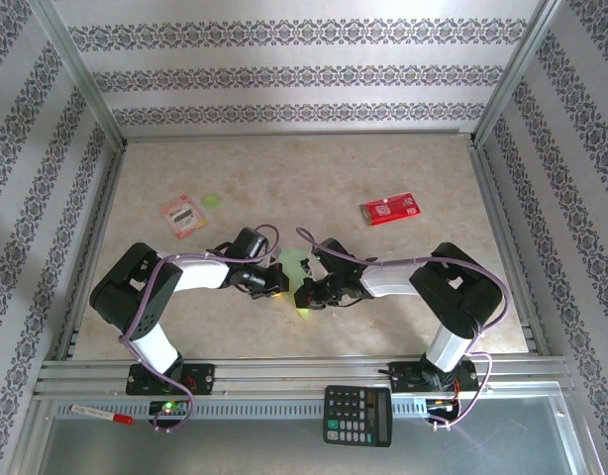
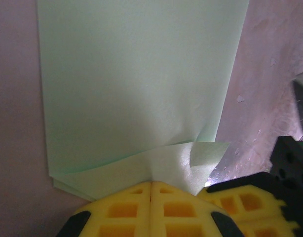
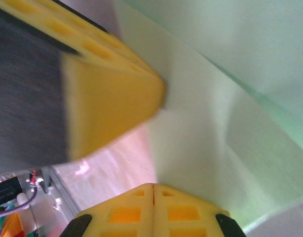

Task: Fold a paper plane with a square sheet of paper (pick it up from the middle)
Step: Perform the third fold on the triangle at the bottom-center of the table.

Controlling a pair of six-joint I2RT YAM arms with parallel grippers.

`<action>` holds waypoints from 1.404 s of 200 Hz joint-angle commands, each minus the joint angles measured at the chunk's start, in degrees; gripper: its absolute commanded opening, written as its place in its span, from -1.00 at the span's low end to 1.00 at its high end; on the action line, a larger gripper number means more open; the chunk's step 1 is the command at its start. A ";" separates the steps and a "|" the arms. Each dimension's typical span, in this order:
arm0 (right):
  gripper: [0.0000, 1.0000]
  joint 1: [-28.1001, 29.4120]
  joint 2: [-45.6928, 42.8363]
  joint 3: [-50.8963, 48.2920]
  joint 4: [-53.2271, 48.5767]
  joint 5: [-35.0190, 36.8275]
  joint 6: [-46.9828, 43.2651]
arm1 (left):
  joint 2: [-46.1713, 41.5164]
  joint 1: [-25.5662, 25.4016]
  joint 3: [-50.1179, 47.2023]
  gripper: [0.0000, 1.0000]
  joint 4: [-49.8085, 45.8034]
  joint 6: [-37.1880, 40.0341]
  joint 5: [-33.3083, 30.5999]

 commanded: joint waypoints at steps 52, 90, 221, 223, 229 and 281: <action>-1.00 0.27 -1.06 -9.06 1.32 1.32 -0.05 | 1.37 1.86 -0.41 -1.00 -8.58 1.44 -7.66; -1.00 0.31 -1.67 -10.72 0.74 1.86 0.12 | 1.25 5.30 0.98 -0.99 -10.20 3.63 -6.57; -0.73 1.77 -9.80 -0.85 -1.65 8.54 -1.30 | -7.31 15.11 3.37 -0.53 -10.10 3.37 -3.60; -0.73 1.81 -9.67 -0.52 -1.65 8.85 -1.22 | -6.92 15.25 3.59 -0.55 -10.15 3.57 -3.70; -0.73 1.89 -9.17 0.31 -1.63 9.57 -0.87 | -5.66 15.46 4.44 -0.61 -10.55 3.93 -4.10; -0.70 -0.61 -9.29 0.74 -1.69 9.85 0.75 | 1.19 14.02 6.28 -0.75 -9.72 4.72 -3.46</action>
